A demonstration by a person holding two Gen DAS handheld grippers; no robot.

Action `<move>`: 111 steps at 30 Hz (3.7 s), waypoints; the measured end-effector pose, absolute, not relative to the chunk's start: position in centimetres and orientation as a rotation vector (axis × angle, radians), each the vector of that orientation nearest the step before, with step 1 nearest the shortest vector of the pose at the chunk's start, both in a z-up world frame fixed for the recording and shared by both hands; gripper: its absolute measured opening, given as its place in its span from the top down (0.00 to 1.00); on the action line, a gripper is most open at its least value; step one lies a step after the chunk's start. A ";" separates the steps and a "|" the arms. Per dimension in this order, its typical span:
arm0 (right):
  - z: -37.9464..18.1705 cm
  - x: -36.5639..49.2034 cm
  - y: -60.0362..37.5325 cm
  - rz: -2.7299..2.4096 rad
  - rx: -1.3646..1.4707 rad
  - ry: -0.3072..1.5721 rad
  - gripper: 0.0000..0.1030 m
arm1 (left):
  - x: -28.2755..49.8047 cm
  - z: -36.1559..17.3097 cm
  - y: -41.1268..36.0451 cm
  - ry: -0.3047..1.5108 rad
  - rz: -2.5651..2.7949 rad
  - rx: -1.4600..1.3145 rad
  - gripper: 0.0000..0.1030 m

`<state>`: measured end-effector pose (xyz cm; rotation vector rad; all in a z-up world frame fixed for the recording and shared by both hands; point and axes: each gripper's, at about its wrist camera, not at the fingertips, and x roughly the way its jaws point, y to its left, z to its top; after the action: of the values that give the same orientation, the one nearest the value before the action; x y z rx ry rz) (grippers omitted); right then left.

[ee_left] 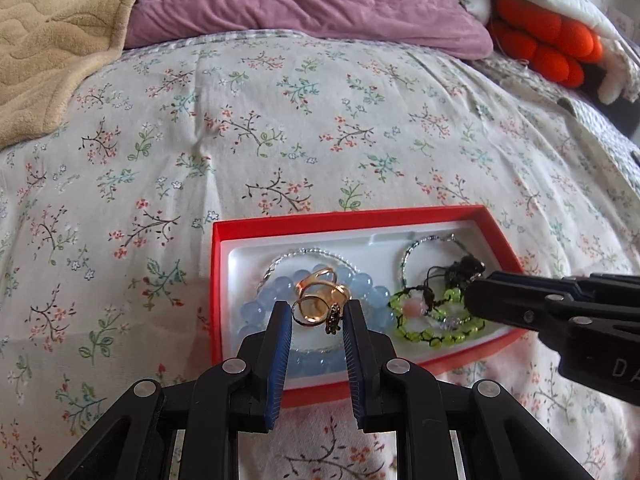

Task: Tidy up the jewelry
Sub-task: 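Carry both rings into the red box and open both tools, then withdraw both tools and move toward the small gold earrings, then grasp a small gold earring with the left tool while the right tool grasps another earring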

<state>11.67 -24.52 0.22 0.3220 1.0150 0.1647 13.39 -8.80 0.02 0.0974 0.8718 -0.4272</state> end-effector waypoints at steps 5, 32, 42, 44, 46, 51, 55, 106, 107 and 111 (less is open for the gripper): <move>-0.6 12.3 -24.8 0.148 0.334 1.029 0.84 | 14.0 -0.1 -9.3 0.869 -0.425 0.078 0.80; 1.8 10.2 -26.4 0.146 0.352 1.009 0.35 | 11.4 1.7 -8.5 0.839 -0.401 0.157 0.27; 2.6 6.7 -26.5 0.108 0.267 1.032 0.14 | 8.3 1.9 -5.6 0.922 -0.366 0.107 0.07; 2.5 5.7 -25.8 0.127 0.181 1.048 0.12 | 7.4 2.0 -4.8 0.934 -0.375 0.104 0.05; 2.2 4.9 -24.8 0.140 0.087 1.053 0.11 | 6.8 2.0 -4.2 0.939 -0.371 0.109 0.04; 0.7 3.6 -22.8 0.185 0.002 1.091 0.11 | 6.0 1.8 -3.0 0.954 -0.368 0.116 0.03; -0.6 3.3 -22.2 0.196 -0.001 1.133 0.11 | 5.8 1.3 -2.7 0.958 -0.376 0.136 0.03; -6.9 3.6 -19.3 0.179 -0.182 1.194 0.00 | 5.8 -5.9 -6.1 0.935 -0.593 0.337 0.68; -6.9 3.7 -19.3 0.179 -0.181 1.194 0.00 | 5.8 -5.9 -6.1 0.935 -0.593 0.337 0.70; -6.7 3.6 -19.6 0.181 -0.178 1.189 0.00 | 6.1 -5.9 -6.3 0.939 -0.586 0.331 0.85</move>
<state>3.63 -19.62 -6.70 -0.1783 1.1891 0.1808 6.14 -6.27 -5.89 0.3306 0.9392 -0.5857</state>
